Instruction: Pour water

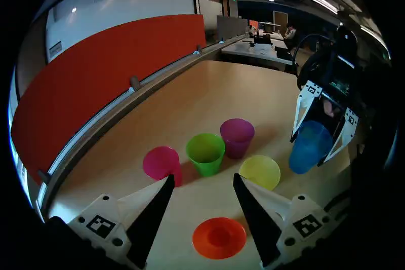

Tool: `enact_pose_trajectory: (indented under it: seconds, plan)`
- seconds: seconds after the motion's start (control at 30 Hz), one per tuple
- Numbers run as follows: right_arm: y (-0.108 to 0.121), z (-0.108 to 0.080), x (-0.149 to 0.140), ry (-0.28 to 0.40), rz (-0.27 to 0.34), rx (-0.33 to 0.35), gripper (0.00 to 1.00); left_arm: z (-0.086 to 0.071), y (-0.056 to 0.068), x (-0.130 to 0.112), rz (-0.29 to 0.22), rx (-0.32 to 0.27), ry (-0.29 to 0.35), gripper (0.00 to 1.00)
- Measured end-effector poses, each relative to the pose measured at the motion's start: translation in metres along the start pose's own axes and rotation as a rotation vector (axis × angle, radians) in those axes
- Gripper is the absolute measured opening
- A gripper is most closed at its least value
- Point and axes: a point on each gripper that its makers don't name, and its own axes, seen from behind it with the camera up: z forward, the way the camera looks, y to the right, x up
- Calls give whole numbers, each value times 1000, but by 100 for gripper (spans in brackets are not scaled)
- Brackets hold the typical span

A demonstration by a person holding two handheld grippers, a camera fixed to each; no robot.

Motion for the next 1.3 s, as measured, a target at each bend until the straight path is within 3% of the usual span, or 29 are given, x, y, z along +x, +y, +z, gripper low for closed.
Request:
enact_pose_trajectory:
  seconds: [1.3]
  plan:
    - [42, -31, 47, 156, 50, -181, 88, 41, 1, -10, 22, -78, -98, 86]
